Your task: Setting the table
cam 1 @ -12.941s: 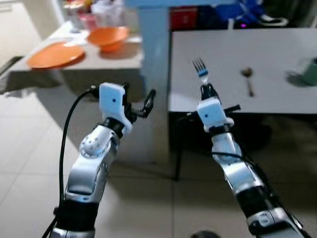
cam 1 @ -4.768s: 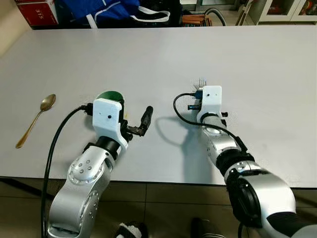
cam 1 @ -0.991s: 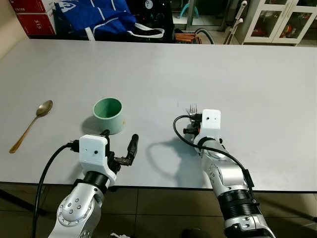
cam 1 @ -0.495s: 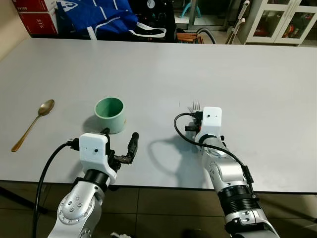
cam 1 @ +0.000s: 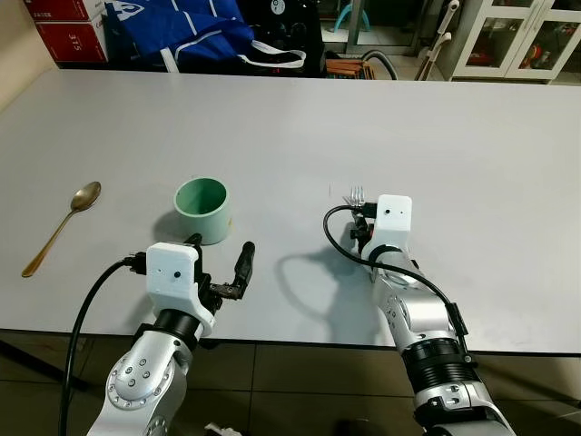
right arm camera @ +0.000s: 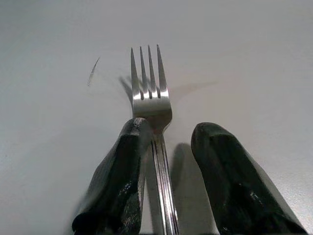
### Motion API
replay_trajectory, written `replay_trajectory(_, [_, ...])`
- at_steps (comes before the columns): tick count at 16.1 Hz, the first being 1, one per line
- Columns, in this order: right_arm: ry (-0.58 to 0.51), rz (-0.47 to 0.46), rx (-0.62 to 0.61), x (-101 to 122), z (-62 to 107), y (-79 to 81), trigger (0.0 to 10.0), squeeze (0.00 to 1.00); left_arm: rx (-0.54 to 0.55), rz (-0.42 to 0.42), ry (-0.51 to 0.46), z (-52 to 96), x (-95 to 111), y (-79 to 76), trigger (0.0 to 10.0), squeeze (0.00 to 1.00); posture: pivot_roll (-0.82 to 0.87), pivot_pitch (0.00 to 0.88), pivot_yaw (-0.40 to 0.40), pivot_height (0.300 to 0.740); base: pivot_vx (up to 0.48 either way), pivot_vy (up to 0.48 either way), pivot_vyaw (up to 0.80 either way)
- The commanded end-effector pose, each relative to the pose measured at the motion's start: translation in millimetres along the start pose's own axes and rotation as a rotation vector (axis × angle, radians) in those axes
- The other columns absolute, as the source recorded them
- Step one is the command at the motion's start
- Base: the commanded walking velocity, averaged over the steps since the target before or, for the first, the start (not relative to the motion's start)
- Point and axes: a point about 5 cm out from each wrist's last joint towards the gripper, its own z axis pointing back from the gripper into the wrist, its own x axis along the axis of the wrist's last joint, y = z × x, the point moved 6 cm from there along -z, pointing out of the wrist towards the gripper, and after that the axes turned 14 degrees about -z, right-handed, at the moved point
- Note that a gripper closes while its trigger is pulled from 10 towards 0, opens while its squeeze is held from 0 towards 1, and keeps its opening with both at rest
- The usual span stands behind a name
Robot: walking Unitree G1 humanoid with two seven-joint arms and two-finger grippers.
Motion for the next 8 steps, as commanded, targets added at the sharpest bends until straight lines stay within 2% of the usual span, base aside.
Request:
replay_trajectory(1, [-0.028, -0.004, -0.005, 10.1, -2.6, 1.4, 10.0, 1.00, -0.002, -0.007, -0.010, -1.5, 4.0, -0.3, 10.0, 0.00, -0.05, 0.094, 0.023, 0.740, 0.000, 0.000, 0.00])
replay_trajectory(2, [-0.038, 0.002, -0.002, 13.0, -2.7, 2.1, 10.0, 1.00, -0.002, -0.008, -0.011, -2.0, 4.3, -0.1, 10.0, 0.00, -0.05, 0.094, 0.023, 0.740, 0.000, 0.000, 0.00])
replay_trajectory(3, [-0.154, 0.074, 0.036, 37.8, -1.0, 8.8, 10.0, 0.63, 0.002, -0.011, -0.019, -5.4, 5.9, 1.1, 10.0, 0.00, -0.05, 0.085, 0.020, 0.740, 0.000, 0.000, 0.00])
replay_trajectory(4, [-0.269, 0.135, 0.068, 60.3, 3.9, 14.0, 10.0, 0.00, 0.010, -0.014, -0.027, -9.3, 7.1, 3.6, 10.0, 0.00, -0.05, 0.070, 0.018, 0.740, 0.000, 0.000, 0.00])
replay_trajectory(7, [-0.434, 0.213, 0.109, 90.0, 17.1, 16.6, 10.0, 0.00, 0.019, -0.024, -0.044, -16.8, 9.4, 7.6, 10.0, 0.00, -0.07, 0.049, 0.019, 0.740, 0.000, 0.000, 0.00])
replay_trajectory(8, [-0.500, 0.288, 0.090, 95.6, 27.8, 4.0, 10.0, 0.00, 0.018, -0.039, -0.046, -22.1, 8.8, 9.6, 10.0, 0.00, -0.08, 0.027, 0.025, 0.740, 0.000, 0.000, 0.00])
